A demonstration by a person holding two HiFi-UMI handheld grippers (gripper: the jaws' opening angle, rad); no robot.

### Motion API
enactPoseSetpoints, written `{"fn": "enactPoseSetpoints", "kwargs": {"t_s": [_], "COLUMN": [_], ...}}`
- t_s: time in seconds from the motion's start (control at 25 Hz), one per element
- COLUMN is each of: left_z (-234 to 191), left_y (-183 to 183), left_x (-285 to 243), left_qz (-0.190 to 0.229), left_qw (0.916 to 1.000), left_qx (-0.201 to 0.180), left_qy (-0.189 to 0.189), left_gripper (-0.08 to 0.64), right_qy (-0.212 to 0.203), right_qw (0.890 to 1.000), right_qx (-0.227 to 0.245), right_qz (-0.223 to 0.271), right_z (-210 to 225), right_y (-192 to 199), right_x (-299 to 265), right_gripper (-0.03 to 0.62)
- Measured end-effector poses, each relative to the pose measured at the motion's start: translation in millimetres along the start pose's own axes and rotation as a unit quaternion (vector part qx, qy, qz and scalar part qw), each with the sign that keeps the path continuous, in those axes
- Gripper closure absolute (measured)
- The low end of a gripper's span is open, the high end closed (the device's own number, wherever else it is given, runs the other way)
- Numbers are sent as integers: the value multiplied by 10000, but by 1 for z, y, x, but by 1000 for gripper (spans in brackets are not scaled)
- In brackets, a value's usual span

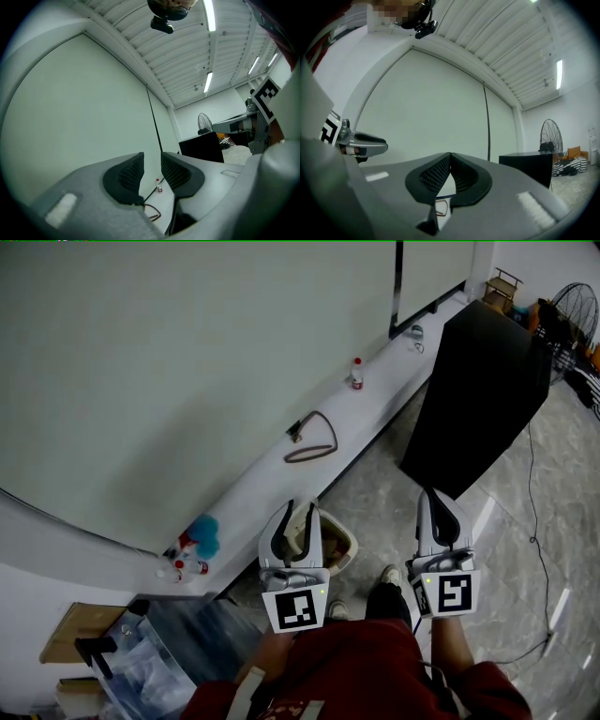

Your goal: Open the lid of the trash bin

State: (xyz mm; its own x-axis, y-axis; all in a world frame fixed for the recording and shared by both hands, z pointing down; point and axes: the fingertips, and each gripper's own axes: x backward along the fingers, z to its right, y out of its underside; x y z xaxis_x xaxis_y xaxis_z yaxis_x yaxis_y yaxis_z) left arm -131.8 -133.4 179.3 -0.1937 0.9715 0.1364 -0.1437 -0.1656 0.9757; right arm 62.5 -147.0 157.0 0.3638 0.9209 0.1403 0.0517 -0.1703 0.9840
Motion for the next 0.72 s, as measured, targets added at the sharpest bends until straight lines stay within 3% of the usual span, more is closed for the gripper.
{"fn": "enactPoseSetpoints", "kwargs": {"t_s": [0.2, 0.72], "left_z": [2, 0], "left_y": [4, 11], "left_x": [4, 8], "left_qz": [-57, -211], "left_qw": [9999, 9991], "left_qx": [72, 275], "left_qy": [-69, -225], "left_gripper": [550, 555], "right_qy": [1, 21], "right_qw": [10000, 9999], "right_qx": [15, 49], "right_qz": [-78, -145], "right_z": [1, 5], "right_y": [4, 9], "right_x": [6, 18], "right_gripper": [592, 592]}}
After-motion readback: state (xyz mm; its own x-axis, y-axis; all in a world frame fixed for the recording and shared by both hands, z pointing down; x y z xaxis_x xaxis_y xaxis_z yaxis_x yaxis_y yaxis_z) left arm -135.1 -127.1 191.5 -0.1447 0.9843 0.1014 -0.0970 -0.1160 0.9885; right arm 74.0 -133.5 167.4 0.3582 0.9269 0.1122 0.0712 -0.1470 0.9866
